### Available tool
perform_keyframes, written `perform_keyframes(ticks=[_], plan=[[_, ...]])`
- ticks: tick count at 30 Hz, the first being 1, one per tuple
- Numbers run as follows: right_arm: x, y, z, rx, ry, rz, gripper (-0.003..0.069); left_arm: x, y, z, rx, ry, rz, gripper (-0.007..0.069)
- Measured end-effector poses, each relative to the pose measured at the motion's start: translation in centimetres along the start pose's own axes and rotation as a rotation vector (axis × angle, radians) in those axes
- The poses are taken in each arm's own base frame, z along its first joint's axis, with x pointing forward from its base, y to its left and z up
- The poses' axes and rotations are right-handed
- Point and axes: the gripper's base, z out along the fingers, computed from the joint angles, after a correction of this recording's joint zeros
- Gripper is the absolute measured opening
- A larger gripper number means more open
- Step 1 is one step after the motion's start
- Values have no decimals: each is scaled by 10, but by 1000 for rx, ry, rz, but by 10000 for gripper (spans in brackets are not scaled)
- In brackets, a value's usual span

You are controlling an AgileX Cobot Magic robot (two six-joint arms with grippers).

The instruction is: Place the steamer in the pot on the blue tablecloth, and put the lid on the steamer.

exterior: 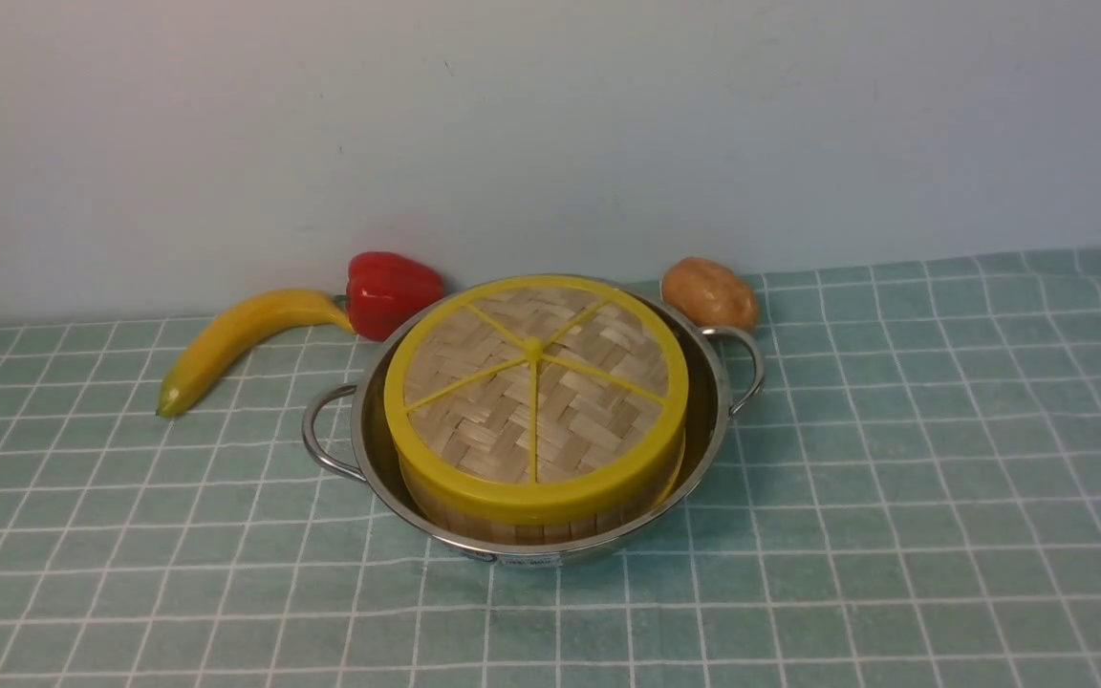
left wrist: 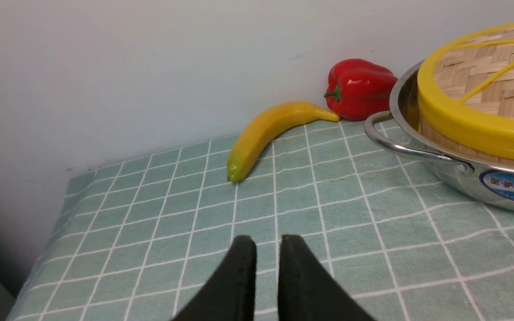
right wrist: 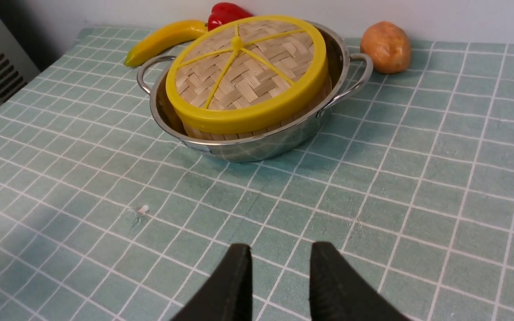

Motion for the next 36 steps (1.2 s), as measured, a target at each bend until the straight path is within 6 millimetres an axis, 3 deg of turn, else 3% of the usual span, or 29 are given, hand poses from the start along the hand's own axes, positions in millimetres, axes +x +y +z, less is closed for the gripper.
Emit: perform_keyframes(ticks=[9, 18, 24, 29, 36], plan=[[0, 0, 0, 8, -2, -5, 233, 0, 0, 0, -1, -1, 1, 94], [-6, -22, 12, 374, -314, -166, 240, 0, 0, 0, -1, -1, 2, 96], [38, -46, 38, 454, -502, -197, 240, 0, 0, 0, -1, -1, 3, 106], [63, -60, 58, 458, -501, -195, 240, 0, 0, 0, -2, -3, 3, 116], [85, -70, 73, 465, -432, -177, 240, 0, 0, 0, -2, -3, 3, 125]])
